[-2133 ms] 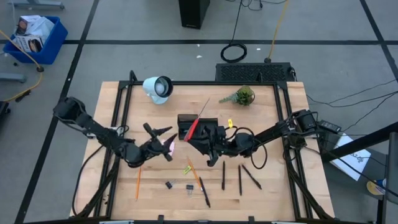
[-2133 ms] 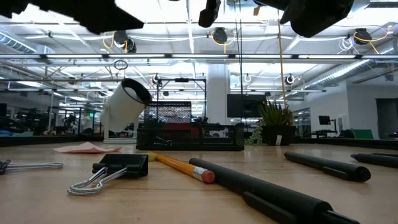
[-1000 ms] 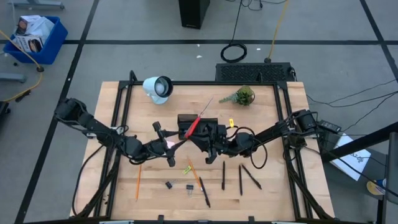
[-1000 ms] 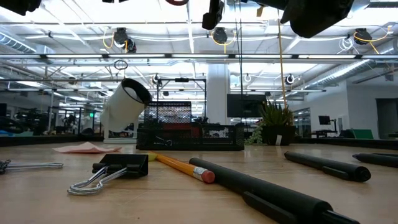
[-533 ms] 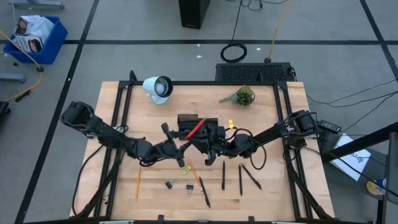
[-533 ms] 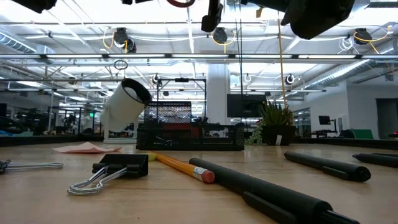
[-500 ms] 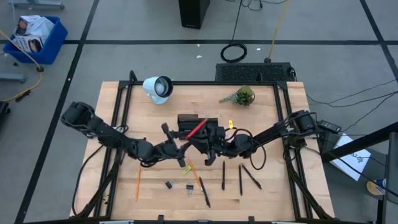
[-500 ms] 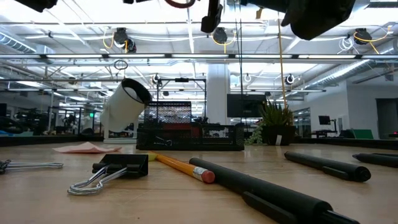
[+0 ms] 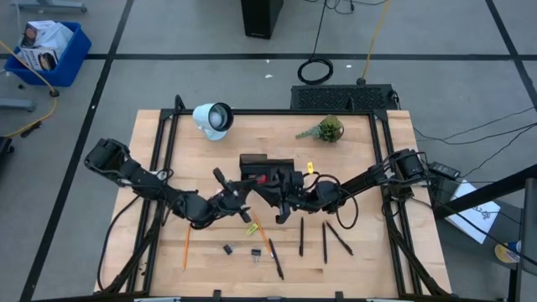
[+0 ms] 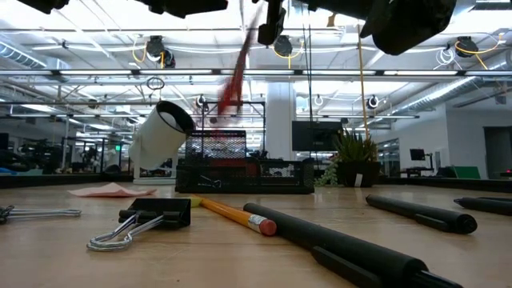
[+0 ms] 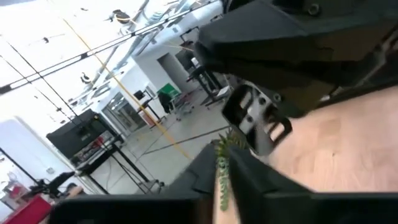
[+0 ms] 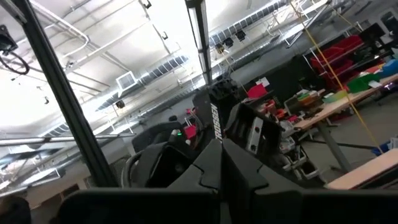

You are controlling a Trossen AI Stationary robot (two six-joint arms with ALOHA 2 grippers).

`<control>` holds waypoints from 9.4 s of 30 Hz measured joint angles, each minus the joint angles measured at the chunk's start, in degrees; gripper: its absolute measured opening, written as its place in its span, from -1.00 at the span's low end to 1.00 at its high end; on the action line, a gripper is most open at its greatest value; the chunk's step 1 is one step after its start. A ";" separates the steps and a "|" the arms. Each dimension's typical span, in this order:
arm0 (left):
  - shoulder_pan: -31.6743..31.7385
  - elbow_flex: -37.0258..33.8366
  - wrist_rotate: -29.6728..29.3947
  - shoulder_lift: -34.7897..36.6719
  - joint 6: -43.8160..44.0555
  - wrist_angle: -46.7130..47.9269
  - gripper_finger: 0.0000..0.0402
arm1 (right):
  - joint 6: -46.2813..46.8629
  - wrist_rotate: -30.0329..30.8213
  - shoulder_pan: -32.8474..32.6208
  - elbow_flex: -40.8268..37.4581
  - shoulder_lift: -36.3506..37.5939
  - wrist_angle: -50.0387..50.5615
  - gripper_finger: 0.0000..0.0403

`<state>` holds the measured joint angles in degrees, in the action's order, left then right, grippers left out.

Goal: Pick and place office supplies into organizer
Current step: Put the red scissors into the black desk organizer

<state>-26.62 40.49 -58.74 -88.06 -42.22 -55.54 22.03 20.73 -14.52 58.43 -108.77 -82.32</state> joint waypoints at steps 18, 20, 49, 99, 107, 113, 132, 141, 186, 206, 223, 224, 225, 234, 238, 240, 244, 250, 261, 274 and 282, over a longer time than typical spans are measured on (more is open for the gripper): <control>-6.62 -0.02 -0.53 8.12 23.76 27.19 -0.96 | -13.66 -1.65 -6.77 -4.17 10.95 24.79 -0.98; -7.54 -0.02 -2.09 9.01 27.12 27.09 -0.97 | -11.38 -1.20 -6.89 -4.17 11.21 31.22 -0.98; -8.63 -0.04 8.13 16.10 54.35 42.54 -0.08 | 12.71 -17.67 -3.81 5.00 7.91 83.42 -0.10; -9.15 -0.04 15.27 16.10 61.67 47.22 -0.08 | 30.85 -46.65 2.95 4.79 -9.03 58.96 -0.17; -9.28 -0.04 15.30 16.10 62.43 47.95 -0.08 | 31.33 -46.71 3.67 4.79 -8.71 61.33 -0.17; -9.90 -0.04 15.30 16.10 62.47 48.12 -0.08 | 31.69 -46.42 4.63 4.79 -8.72 63.07 -0.17; -10.20 -0.04 15.27 16.07 64.62 48.21 -0.08 | 36.85 -44.69 4.36 4.75 -8.98 73.56 -0.17; -10.70 -0.04 15.27 16.10 64.64 48.43 -0.08 | 39.09 -42.86 3.51 4.72 -9.01 72.33 -0.17; -9.97 -0.07 15.45 16.08 67.16 52.79 -0.08 | 24.92 -44.50 1.67 10.34 -10.61 78.49 -0.49; 8.39 -0.09 29.77 16.07 105.34 72.38 -0.08 | 8.47 1.23 -8.02 -7.93 12.18 80.09 -0.53; 12.07 -0.14 37.87 5.46 115.31 65.72 -0.08 | -5.79 12.65 -16.85 -42.85 59.74 46.82 -0.56; 12.07 -0.23 38.53 4.91 113.87 65.03 -0.08 | -5.91 12.46 -16.90 -44.70 61.31 43.75 -0.56; 12.07 -0.06 39.34 4.40 112.66 63.21 -0.08 | -6.31 12.21 -17.21 -46.82 63.01 40.67 -0.56; 10.21 0.10 46.55 4.60 113.29 55.11 -0.08 | -11.02 3.24 -19.74 -56.96 68.26 27.08 -0.56; 9.18 -0.04 44.66 4.58 113.14 49.33 -0.08 | -10.91 2.56 -19.63 -57.00 68.75 26.73 -0.56; 9.18 0.11 43.95 4.71 119.27 49.28 -0.08 | -10.79 2.41 -19.63 -57.00 68.65 27.28 -0.56; 7.73 -0.01 37.78 4.56 126.01 55.66 -0.08 | -10.78 2.29 -19.63 -57.05 68.56 27.42 -0.56; 6.00 -0.11 35.48 3.87 144.10 69.53 -0.08 | -10.78 1.73 -19.63 -57.11 68.55 27.68 -0.56; 5.50 0.00 36.04 4.53 148.02 70.26 -0.08 | -10.78 1.69 -19.61 -57.16 68.50 28.15 -0.56; 7.94 0.03 39.97 4.53 149.71 68.19 -0.08 | -10.78 1.67 -19.61 -57.18 68.50 28.17 -0.56; 11.05 3.57 45.43 3.88 154.57 75.27 -0.08 | -10.78 1.67 -19.61 -57.18 68.50 28.19 -0.56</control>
<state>-15.56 44.06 -13.30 -84.18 112.36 19.73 11.25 22.39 -34.13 1.26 -40.27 -54.13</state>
